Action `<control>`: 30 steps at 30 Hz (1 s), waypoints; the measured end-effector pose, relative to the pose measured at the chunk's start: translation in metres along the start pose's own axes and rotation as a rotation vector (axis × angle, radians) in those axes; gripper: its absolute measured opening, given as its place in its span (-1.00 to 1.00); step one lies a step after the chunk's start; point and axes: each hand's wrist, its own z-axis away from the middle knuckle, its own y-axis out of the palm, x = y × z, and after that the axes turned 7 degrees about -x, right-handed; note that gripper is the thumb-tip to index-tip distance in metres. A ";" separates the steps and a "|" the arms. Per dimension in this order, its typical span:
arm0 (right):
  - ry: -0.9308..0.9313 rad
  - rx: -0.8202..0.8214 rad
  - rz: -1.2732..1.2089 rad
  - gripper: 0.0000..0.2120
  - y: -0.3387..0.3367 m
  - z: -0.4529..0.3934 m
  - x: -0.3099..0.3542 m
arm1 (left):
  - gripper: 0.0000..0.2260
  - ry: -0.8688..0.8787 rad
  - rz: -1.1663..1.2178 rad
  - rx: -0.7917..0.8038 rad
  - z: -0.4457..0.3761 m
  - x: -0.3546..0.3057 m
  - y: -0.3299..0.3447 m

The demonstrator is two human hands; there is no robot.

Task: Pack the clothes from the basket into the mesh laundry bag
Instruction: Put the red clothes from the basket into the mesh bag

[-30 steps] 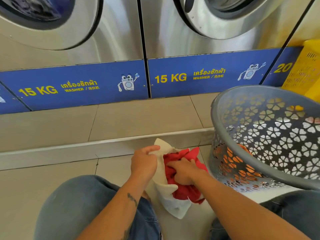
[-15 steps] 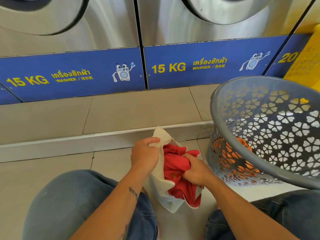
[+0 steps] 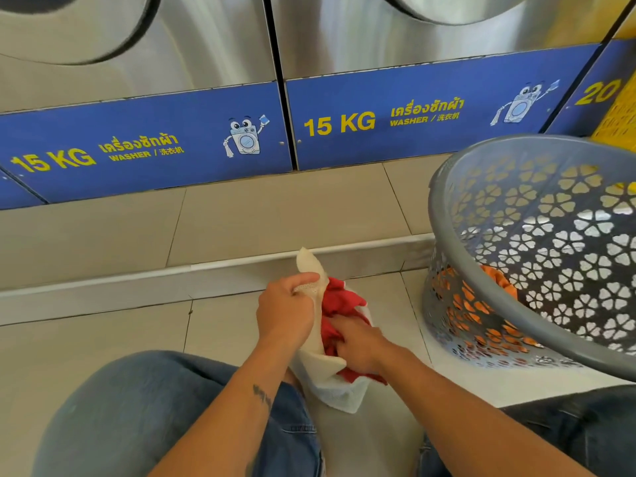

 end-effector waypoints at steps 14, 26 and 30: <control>0.403 -0.010 0.318 -0.41 -0.076 -0.014 -0.012 | -0.50 0.024 0.185 0.072 0.005 -0.016 -0.003; 0.074 -0.480 0.196 -0.25 -0.058 0.044 -0.021 | -0.50 0.018 0.058 0.091 0.022 -0.016 -0.010; -0.049 -0.329 0.263 -0.14 -0.035 0.035 -0.017 | -0.50 0.009 0.042 0.090 0.022 -0.016 -0.010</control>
